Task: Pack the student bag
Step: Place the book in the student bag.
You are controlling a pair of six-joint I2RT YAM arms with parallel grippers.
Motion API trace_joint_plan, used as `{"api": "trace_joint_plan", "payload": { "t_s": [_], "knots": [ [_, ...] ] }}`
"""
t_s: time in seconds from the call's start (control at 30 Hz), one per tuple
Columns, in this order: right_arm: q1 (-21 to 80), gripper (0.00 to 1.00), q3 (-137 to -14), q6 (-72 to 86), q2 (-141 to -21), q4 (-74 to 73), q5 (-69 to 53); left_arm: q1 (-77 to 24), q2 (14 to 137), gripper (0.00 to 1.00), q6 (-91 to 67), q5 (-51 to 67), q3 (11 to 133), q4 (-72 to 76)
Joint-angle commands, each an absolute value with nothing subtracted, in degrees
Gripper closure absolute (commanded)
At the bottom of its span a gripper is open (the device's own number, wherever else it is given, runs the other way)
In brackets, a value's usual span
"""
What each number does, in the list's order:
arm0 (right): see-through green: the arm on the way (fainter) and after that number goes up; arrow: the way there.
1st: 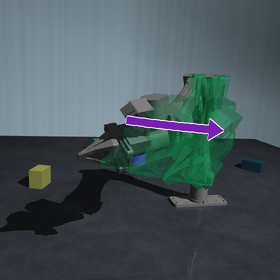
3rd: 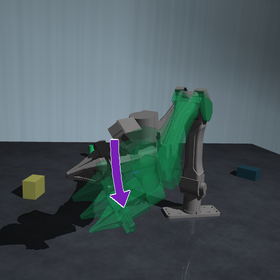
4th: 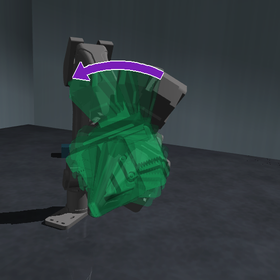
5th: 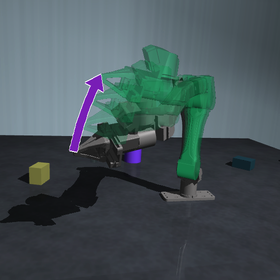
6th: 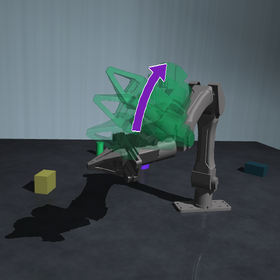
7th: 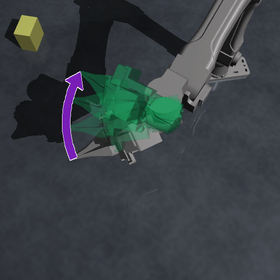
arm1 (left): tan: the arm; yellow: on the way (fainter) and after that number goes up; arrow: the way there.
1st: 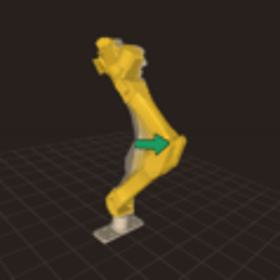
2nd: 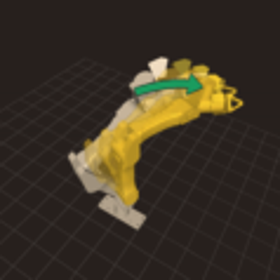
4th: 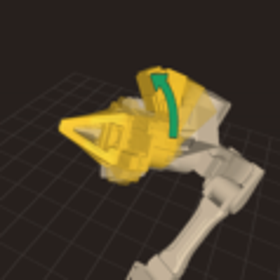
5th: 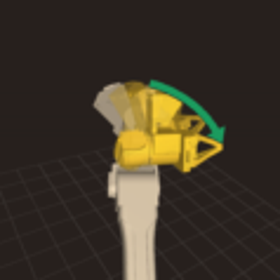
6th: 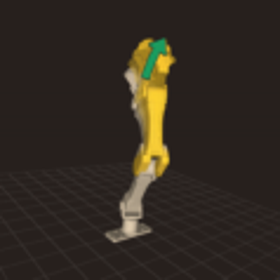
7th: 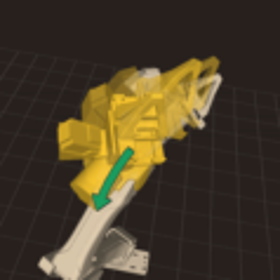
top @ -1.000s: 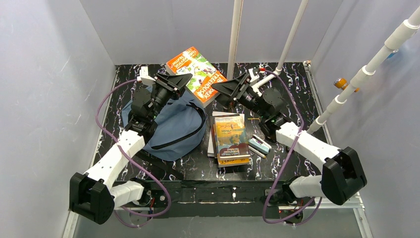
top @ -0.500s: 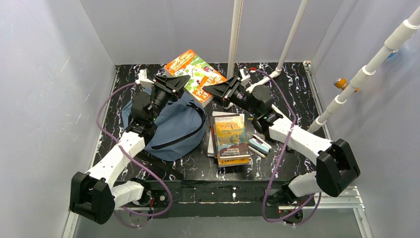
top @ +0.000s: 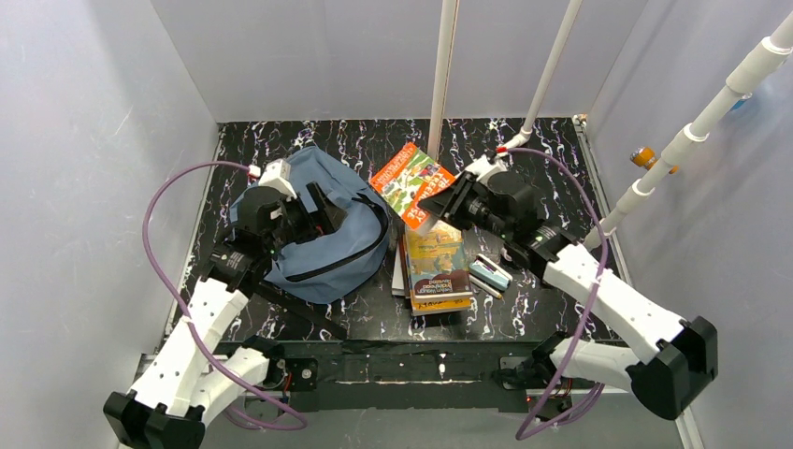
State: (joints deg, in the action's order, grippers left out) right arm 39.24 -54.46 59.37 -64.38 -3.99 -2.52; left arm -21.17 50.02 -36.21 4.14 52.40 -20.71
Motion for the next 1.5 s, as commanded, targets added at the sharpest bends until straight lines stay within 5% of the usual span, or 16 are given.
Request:
{"api": "trace_joint_plan", "payload": {
  "t_s": [0.0, 0.33, 0.5, 0.9, 0.93, 1.03, 1.1, 1.2, 1.47],
  "knots": [
    [39.1, 0.99, -56.6, 47.9, -60.0, -9.7, -2.0, -22.6, 52.9, 0.1, -16.9, 2.2, 54.9, -32.5],
    [39.0, 0.99, -56.2, 43.8, -57.0, -10.3, -5.6, -28.4, 64.0, 0.17, 3.1, 12.9, 56.4, -34.4],
    [39.0, 0.99, -56.0, 42.9, -56.2, -9.7, -7.1, -28.5, 67.7, 0.3, 4.0, 5.6, 56.8, -34.2],
    [39.0, 0.99, -56.1, 43.9, -57.9, -10.6, -8.9, -28.7, 73.5, 0.41, 2.4, 9.5, 57.7, -32.7],
    [39.0, 0.99, -56.2, 43.9, -58.0, -10.8, -8.9, -28.7, 73.9, 0.45, 2.6, 9.2, 57.8, -33.0],
    [39.0, 0.99, -56.0, 44.0, -58.2, -11.0, -9.1, -28.7, 74.7, 0.82, 2.0, 2.9, 59.2, -34.4],
    [39.0, 0.99, -56.1, 44.0, -59.0, -11.0, -10.1, -28.7, 73.9, 0.92, 0.8, -3.8, 60.6, -35.4],
    [39.1, 0.99, -56.6, 46.2, -61.3, -10.6, -14.5, -28.7, 68.5, 1.0, -0.9, -8.4, 61.2, -33.0],
    [40.2, 0.99, -57.8, 48.7, -66.4, 1.3, -25.4, -28.7, 61.8, 1.0, -10.5, -8.2, 63.5, -24.6]
  ]
}}
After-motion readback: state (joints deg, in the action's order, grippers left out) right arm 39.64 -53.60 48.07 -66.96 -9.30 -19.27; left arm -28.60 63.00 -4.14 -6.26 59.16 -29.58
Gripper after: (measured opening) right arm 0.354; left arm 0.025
